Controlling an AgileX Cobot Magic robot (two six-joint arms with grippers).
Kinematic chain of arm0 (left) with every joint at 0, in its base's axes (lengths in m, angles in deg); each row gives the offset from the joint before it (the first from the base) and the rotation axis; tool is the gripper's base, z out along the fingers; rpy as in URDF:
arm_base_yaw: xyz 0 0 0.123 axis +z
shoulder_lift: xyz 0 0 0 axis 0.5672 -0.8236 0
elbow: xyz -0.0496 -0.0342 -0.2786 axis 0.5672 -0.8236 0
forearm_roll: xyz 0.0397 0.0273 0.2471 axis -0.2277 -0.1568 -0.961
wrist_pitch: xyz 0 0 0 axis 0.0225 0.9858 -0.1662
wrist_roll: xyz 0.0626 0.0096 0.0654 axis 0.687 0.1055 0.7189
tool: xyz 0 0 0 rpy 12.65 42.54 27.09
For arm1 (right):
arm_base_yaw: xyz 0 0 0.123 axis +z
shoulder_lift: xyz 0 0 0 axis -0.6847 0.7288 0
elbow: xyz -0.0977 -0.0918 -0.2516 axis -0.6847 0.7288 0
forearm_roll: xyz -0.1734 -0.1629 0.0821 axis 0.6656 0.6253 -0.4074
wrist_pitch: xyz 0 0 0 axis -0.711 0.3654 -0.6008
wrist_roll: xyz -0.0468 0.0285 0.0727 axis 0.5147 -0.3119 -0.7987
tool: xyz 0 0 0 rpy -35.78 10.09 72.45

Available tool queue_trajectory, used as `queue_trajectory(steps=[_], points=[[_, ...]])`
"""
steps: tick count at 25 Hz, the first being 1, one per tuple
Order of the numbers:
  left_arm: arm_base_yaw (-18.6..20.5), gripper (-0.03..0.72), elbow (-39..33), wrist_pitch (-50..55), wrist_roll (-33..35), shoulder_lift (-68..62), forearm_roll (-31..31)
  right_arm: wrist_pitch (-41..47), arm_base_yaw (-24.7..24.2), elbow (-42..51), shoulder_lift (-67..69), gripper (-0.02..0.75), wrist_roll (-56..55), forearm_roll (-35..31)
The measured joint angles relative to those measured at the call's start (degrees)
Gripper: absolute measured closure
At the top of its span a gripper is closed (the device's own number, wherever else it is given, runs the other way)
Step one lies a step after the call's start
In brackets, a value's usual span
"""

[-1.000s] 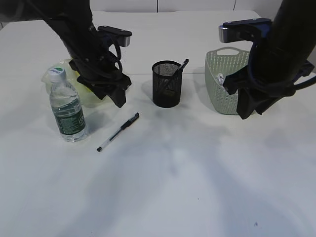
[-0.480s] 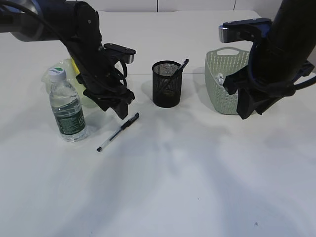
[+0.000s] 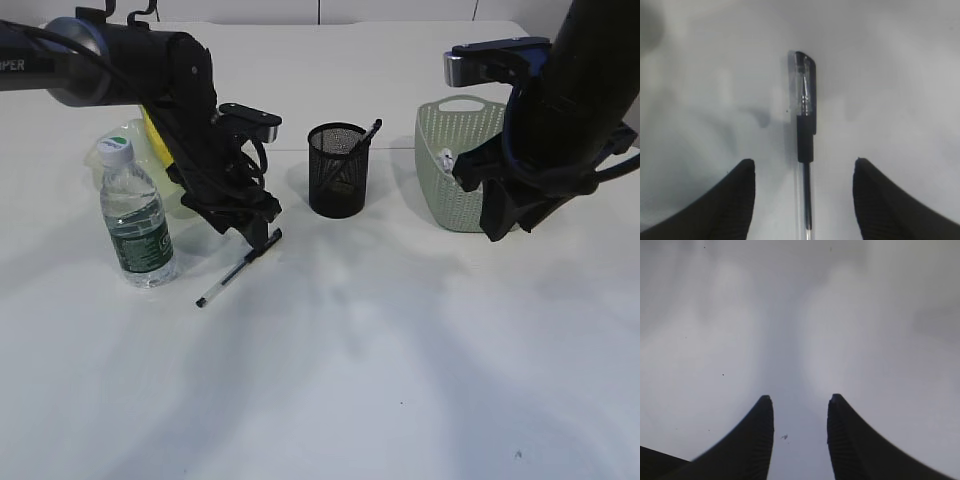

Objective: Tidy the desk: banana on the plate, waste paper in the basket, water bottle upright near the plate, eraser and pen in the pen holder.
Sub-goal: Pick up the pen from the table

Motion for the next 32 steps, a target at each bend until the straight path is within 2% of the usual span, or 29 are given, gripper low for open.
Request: queue_trajectory(steps=[32], points=[[0.00,0.269,0.27,-1.57,0.00,-4.57,0.05,0.00,0.00,0.00,0.00,0.464,-0.04,0.11]])
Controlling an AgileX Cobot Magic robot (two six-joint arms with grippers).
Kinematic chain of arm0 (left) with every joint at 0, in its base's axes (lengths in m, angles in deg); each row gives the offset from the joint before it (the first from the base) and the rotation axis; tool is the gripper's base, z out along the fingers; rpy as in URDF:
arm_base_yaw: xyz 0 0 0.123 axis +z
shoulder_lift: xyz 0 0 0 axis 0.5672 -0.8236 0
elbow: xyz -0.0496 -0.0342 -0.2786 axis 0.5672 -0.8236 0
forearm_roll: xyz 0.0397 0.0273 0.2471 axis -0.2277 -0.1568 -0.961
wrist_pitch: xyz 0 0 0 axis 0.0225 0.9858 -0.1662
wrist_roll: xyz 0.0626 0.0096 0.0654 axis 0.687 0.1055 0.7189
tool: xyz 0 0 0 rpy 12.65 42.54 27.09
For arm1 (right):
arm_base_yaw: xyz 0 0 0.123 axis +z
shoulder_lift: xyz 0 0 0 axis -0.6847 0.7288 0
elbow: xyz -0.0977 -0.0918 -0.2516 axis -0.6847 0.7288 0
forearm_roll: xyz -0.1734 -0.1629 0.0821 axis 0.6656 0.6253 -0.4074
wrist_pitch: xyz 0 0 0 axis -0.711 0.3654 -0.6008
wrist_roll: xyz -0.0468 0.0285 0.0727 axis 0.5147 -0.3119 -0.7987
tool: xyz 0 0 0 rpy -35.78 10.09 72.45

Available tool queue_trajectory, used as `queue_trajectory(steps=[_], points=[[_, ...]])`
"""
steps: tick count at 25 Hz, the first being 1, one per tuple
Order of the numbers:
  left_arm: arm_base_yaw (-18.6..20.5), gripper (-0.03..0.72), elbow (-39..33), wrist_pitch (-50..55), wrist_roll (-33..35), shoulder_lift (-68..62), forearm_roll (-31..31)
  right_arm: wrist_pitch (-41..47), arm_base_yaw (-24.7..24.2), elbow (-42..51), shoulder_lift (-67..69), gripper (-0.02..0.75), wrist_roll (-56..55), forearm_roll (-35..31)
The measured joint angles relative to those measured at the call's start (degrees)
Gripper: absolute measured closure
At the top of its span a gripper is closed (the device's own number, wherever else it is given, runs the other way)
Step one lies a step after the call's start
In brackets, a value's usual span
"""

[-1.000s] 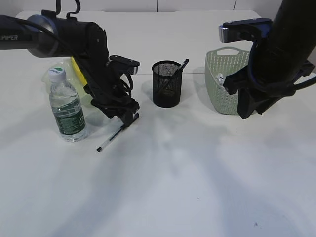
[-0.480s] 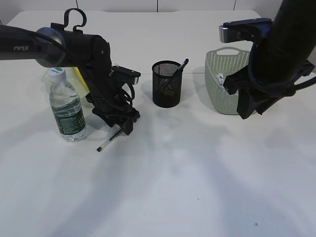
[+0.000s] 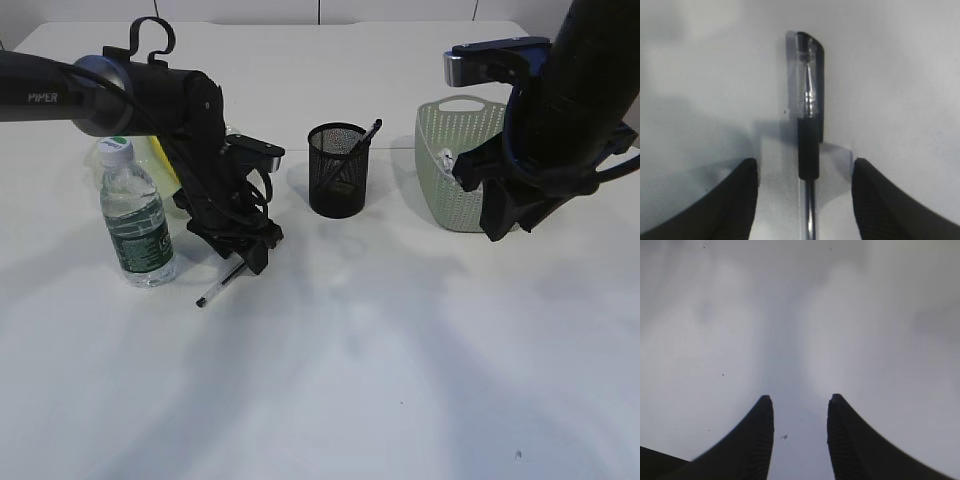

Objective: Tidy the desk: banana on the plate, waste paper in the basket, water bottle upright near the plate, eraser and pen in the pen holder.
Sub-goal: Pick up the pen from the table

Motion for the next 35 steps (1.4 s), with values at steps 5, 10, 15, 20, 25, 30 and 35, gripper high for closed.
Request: queue_trajectory(steps=[5,10,15,20,25,30,35], points=[[0.00,0.347,0.00,0.63,0.00,0.00,0.00,0.00,0.00,0.00,0.00,0.464,0.00,0.00],[0.00,0.453,0.00,2.51,0.00,0.00,-0.42,0.00,0.00,0.00,0.00,0.464,0.00,0.00],[0.00,0.482,0.12,4.20,0.00,0.00,-0.88,0.00,0.00,0.00,0.00,0.464,0.00,0.00],[0.00,0.497,0.12,4.74,0.00,0.00,-1.00,0.00,0.00,0.00,0.00,0.464,0.00,0.00],[0.00,0.591,0.12,4.41,0.00,0.00,-1.10,0.00,0.00,0.00,0.00,0.464,0.00,0.00],[0.00,0.622,0.12,3.30,0.00,0.00,-1.10,0.00,0.00,0.00,0.00,0.464,-0.09,0.00],[0.00,0.644,0.12,2.95,0.00,-0.11,-1.10,0.00,0.00,0.00,0.00,0.464,-0.09,0.00]])
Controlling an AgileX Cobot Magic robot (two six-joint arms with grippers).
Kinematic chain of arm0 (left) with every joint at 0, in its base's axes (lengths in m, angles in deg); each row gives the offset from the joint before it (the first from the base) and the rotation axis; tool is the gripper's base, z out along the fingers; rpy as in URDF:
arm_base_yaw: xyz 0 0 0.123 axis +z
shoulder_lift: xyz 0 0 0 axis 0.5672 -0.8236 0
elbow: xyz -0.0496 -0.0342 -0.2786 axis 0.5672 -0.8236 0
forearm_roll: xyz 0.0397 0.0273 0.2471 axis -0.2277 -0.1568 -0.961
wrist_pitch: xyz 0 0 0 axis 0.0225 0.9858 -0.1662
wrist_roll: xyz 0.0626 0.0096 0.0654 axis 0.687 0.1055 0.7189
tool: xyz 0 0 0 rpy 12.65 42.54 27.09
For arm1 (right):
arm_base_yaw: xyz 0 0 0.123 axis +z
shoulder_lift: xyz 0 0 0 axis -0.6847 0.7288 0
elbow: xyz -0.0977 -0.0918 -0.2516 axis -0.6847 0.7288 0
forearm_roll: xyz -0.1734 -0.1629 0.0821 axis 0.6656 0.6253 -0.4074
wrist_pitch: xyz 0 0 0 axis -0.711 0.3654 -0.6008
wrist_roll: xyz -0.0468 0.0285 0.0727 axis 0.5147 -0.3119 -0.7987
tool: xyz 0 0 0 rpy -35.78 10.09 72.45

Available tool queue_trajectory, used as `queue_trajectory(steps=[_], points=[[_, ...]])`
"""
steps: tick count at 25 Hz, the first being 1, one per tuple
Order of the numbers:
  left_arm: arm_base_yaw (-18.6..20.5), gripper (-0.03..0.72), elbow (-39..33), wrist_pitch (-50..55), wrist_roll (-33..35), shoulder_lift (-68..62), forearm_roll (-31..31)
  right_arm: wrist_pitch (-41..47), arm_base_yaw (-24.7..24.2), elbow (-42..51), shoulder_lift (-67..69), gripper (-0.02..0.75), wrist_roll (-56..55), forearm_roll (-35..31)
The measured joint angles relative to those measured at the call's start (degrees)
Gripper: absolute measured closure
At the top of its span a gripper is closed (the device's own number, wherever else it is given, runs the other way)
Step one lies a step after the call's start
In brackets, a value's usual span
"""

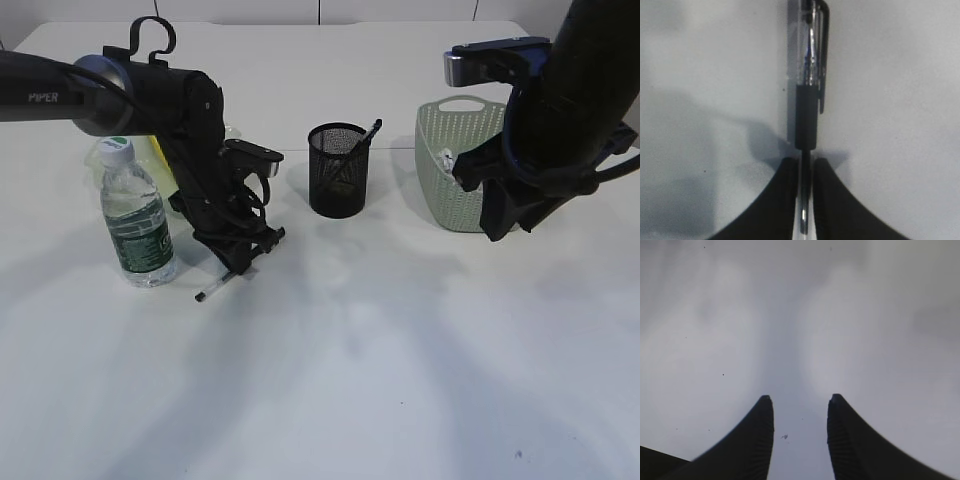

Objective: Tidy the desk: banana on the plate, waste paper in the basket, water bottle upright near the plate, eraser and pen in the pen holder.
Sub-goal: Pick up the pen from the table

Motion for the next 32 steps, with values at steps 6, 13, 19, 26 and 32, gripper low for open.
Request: queue_trajectory(steps=[6,13,19,26,32], points=[[0.00,0.648,0.00,-0.10,0.00,0.00,0.00,0.00,0.00,0.00,0.00,0.464,0.00,0.00],[0.00,0.648,0.00,0.00,0.00,0.83,0.49,0.00,0.00,0.00,0.00,0.464,0.00,0.00],[0.00,0.648,0.00,-2.13,0.00,4.42,2.18,0.00,0.00,0.00,0.00,0.464,0.00,0.00],[0.00,0.648,0.00,-5.81,0.00,7.41,2.68,0.00,0.00,0.00,0.00,0.464,0.00,0.00],[0.00,0.648,0.00,-12.78,0.00,8.17,4.85,0.00,0.00,0.00,0.00,0.464,0.00,0.00]])
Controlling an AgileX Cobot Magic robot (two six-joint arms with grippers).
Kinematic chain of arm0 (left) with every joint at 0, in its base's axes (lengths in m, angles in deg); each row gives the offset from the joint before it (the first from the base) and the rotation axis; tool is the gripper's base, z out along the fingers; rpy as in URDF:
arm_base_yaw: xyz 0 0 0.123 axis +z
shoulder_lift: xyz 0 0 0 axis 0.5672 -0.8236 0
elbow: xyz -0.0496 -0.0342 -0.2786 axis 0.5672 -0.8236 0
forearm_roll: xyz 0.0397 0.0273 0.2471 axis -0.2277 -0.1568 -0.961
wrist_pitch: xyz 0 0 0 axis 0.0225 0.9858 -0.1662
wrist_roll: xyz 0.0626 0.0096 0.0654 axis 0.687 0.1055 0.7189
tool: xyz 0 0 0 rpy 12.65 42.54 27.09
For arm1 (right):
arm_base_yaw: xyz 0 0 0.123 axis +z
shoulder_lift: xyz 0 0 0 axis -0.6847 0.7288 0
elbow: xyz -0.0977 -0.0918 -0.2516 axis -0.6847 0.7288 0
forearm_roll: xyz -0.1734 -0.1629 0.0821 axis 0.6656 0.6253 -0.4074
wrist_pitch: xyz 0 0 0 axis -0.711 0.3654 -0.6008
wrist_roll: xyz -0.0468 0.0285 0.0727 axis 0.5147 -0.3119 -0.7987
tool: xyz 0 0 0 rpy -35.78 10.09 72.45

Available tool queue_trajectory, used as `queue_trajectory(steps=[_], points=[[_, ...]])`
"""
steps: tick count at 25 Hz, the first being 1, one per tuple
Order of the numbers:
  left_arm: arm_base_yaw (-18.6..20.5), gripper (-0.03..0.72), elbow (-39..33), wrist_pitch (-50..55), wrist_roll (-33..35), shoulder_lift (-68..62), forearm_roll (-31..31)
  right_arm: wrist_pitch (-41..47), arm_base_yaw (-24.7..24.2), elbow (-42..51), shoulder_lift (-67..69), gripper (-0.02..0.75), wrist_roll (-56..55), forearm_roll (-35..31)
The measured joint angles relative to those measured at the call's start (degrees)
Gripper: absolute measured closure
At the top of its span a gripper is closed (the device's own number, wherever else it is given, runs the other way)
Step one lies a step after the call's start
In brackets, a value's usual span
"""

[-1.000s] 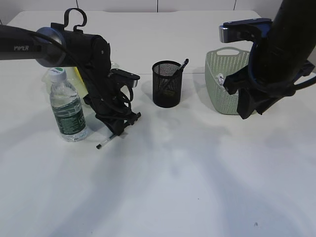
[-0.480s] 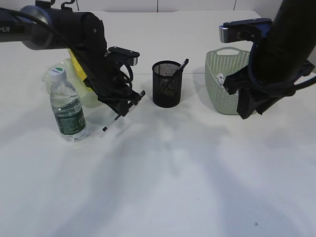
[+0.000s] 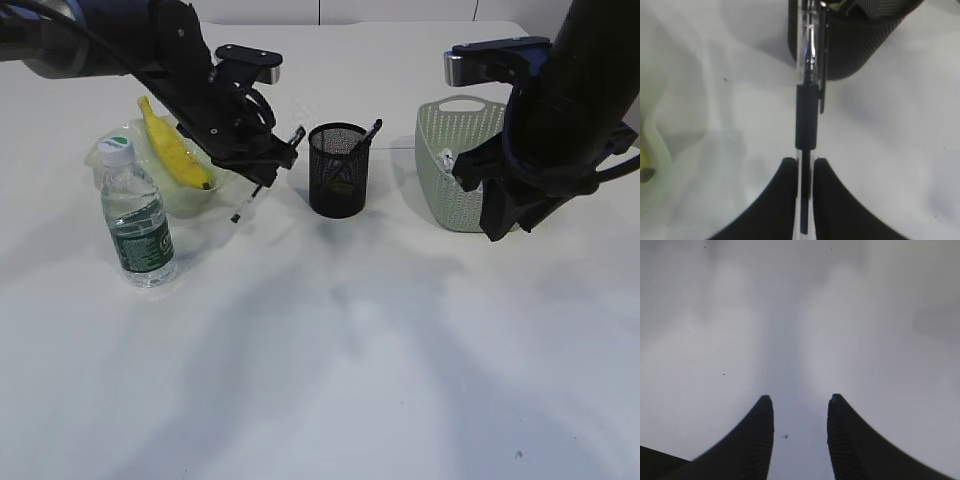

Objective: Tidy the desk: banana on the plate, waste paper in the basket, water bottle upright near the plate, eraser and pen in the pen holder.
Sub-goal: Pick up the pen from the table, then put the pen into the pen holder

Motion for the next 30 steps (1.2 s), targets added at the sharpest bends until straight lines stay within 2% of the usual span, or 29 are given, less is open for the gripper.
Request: queue_trajectory(steps=[11,24,30], points=[[-0.09,0.648,0.00,-8.28,0.13,0.00,4.45,0.00,0.00,0.00,0.00,0.464,-0.26,0.00],[-0.83,0.648,0.00,-15.02,3.20,0.08,12.83,-0.10,0.00,0.00,0.00,0.464,-0.30,0.00],[-1.74,0.648,0.00,-21.55,3.19,0.08,13.40,-0.10,0.00,0.00,0.00,0.464,-0.39,0.00]])
